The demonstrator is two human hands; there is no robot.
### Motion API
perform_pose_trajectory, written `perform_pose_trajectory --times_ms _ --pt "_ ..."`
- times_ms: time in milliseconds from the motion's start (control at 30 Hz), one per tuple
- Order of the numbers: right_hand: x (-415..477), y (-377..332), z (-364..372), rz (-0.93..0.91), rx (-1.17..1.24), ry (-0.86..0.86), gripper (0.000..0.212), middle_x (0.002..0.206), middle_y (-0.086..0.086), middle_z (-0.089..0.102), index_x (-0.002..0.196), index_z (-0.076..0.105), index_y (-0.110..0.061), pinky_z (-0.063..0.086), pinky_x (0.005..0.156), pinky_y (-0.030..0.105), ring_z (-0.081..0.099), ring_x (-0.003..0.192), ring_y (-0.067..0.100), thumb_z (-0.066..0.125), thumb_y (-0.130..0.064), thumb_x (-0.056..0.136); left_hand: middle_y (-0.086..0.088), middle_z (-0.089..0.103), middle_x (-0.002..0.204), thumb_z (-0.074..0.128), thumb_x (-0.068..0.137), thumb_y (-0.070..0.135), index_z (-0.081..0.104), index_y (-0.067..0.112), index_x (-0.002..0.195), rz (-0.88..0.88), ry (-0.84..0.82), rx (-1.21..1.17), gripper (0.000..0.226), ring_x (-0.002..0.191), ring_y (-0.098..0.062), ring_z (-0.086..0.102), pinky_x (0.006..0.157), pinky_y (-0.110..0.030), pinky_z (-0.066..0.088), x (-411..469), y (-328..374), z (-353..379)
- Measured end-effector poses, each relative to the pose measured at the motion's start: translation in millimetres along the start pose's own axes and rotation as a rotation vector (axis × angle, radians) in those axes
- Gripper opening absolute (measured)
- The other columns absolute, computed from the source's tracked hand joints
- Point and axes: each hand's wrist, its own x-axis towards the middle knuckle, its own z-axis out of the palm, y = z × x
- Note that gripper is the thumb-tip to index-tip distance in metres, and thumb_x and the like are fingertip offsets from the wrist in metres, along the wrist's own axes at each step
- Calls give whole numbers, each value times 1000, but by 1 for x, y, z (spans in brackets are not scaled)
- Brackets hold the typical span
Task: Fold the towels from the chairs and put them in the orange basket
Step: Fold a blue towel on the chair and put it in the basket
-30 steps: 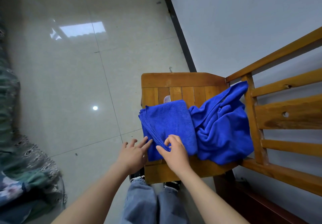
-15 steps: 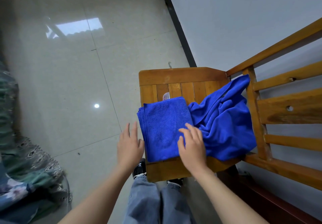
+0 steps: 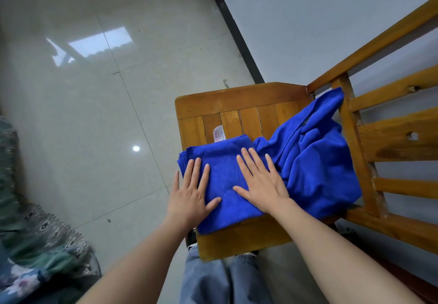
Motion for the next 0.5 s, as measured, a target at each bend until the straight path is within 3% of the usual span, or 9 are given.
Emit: perform_pose_trajectory --times_ms 67,100,167,233,333,400,433,500 --pt "2 -3 -1 14 2 19 73 147 8 38 138 28 -10 28 109 48 36 136 23 17 -58 84 -10 -16 149 -4 71 71 -10 17 141 3 -84 75 88 139 -26 -11 114 -50 12 4 -2 2" --pt "3 -5 -3 10 -12 4 72 151 8 29 140 20 -11 26 111 48 28 140 23 14 -58 86 -10 -20 149 -6 70 70 -15 18 141 -1 -99 79 89 139 -27 -16 115 -50 7 5 -1 0" --pt "0 -5 -9 1 -25 27 74 153 9 22 144 18 -10 22 112 49 20 143 25 14 -57 87 -18 16 153 14 75 65 18 13 147 -2 -18 45 89 143 -32 12 111 -53 22 1 4 -6" --pt "-12 -3 -12 -38 0 150 72 145 13 40 139 38 -8 25 109 49 30 137 27 25 -54 85 -21 45 139 33 75 56 41 6 135 44 85 -12 78 134 -32 29 104 -51 26 -11 13 -7" --pt "-45 6 8 -272 -92 361 59 135 16 52 127 49 -11 26 103 48 34 130 29 47 -46 79 -21 53 132 42 74 50 43 6 125 168 220 -38 68 127 -33 34 106 -48 19 -42 31 0" --pt "-61 10 23 -386 -127 323 61 131 16 55 120 59 -15 30 101 49 39 128 29 66 -43 66 -20 53 132 43 73 44 44 6 125 193 205 -31 64 124 -33 37 106 -46 18 -60 39 17" --pt "-65 11 28 -387 -140 294 60 131 15 56 119 61 -17 33 100 48 42 127 29 68 -38 64 -20 50 134 41 73 37 43 5 125 186 211 -14 61 124 -34 39 104 -46 21 -65 40 28" --pt "-63 10 38 -360 -145 337 45 128 14 58 120 57 -16 35 99 46 45 125 30 55 -25 76 -20 47 134 38 71 22 42 4 124 151 254 -15 56 121 -38 47 98 -47 33 -64 38 40"
